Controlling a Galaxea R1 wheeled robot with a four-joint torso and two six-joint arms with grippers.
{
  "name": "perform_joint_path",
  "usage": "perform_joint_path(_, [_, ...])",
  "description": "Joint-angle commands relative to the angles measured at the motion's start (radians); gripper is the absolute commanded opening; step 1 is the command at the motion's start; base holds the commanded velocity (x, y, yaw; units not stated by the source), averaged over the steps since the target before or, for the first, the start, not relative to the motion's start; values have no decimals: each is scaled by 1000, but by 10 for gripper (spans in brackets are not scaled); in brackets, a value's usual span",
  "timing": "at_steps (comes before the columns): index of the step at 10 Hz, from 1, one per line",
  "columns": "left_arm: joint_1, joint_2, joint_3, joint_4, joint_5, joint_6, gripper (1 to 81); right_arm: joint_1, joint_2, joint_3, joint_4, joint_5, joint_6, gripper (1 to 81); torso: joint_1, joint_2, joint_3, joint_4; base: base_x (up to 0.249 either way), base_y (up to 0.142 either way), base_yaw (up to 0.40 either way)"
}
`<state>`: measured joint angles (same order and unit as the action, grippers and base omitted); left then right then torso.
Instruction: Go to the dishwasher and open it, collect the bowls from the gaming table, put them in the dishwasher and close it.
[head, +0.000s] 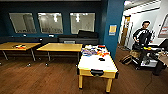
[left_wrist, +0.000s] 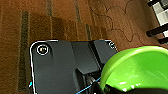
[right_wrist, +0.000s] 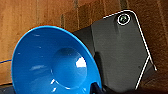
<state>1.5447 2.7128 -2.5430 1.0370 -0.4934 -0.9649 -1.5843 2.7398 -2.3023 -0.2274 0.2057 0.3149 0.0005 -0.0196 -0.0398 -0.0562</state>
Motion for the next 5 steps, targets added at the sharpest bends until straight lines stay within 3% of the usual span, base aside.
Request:
perform_joint_path(1, [-47, -25, -5, 6, 13, 6, 10, 40, -13, 14, -23, -35, -3, 10, 0, 0, 0, 0, 0, 0, -231])
perform_joint_path(5, [-45, -17, -5, 9, 26, 9, 10, 39, -12, 12, -23, -35, -3, 10, 0, 0, 0, 0, 0, 0, -315])
